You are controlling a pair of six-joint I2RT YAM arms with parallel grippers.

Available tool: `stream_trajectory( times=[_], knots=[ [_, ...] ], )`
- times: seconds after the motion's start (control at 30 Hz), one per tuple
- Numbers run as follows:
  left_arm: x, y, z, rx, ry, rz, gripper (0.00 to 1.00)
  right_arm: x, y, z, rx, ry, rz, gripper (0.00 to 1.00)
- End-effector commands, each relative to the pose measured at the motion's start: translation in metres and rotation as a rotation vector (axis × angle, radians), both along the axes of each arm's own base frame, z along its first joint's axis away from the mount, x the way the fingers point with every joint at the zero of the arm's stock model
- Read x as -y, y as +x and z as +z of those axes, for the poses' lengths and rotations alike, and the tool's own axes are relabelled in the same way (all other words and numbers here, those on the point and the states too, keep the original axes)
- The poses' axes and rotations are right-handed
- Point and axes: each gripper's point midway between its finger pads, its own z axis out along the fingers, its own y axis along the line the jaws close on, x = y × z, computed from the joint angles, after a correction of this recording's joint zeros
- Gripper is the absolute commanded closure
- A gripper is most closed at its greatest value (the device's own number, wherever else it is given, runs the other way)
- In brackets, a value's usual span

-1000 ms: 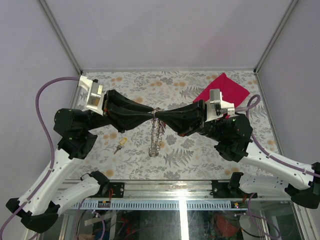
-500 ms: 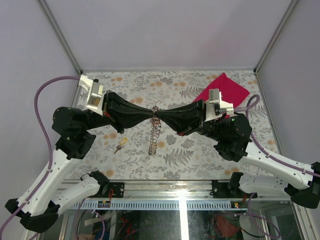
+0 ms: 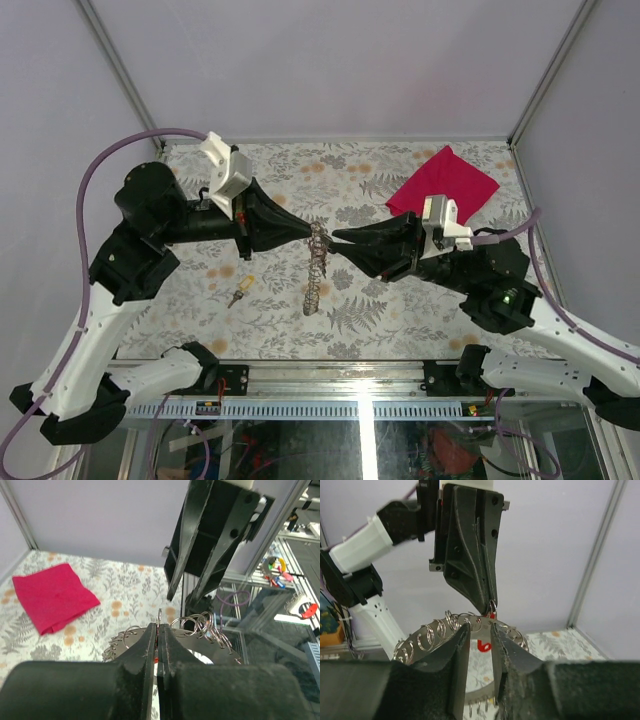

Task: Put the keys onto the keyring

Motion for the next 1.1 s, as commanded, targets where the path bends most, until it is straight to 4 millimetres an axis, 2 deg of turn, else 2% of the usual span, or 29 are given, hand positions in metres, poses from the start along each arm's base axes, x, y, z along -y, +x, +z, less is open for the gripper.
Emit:
stream_trajectory(
  times=[0.0, 0.2, 0.33, 0.5, 0.63, 0.83, 0.97, 1.07],
  knots=[
    [-0.008, -0.002, -0.023, -0.027, 0.158, -0.002, 1.00, 0.021, 0.002, 0.001, 0.029, -0.094, -0.079, 0.68],
    [-0.007, 0.002, -0.047, -0.074, 0.297, 0.046, 1.00, 0.023, 0.011, -0.021, -0.041, -0.244, -0.122, 0.66],
    [-0.002, -0.007, -0.062, -0.081, 0.395, 0.052, 1.00, 0.018, 0.016, -0.032, -0.085, -0.335, -0.133, 0.66],
    [0.001, -0.011, -0.072, -0.078, 0.470, 0.069, 1.00, 0.006, 0.009, -0.040, -0.112, -0.394, -0.057, 0.64],
    [0.004, -0.017, -0.076, -0.071, 0.490, 0.054, 1.00, -0.005, 0.000, -0.047, -0.139, -0.436, 0.051, 0.61],
    [-0.001, -0.018, -0.077, -0.067, 0.497, 0.078, 1.00, 0.010, 0.009, -0.039, -0.229, -0.341, 0.202, 0.60],
    [0.000, -0.019, -0.078, -0.071, 0.498, 0.068, 1.00, 0.006, 0.001, -0.040, -0.232, -0.344, 0.286, 0.60],
    [0.002, -0.020, -0.077, -0.069, 0.498, 0.058, 1.00, 0.001, 0.005, -0.045, -0.240, -0.356, 0.292, 0.62]
  ],
)
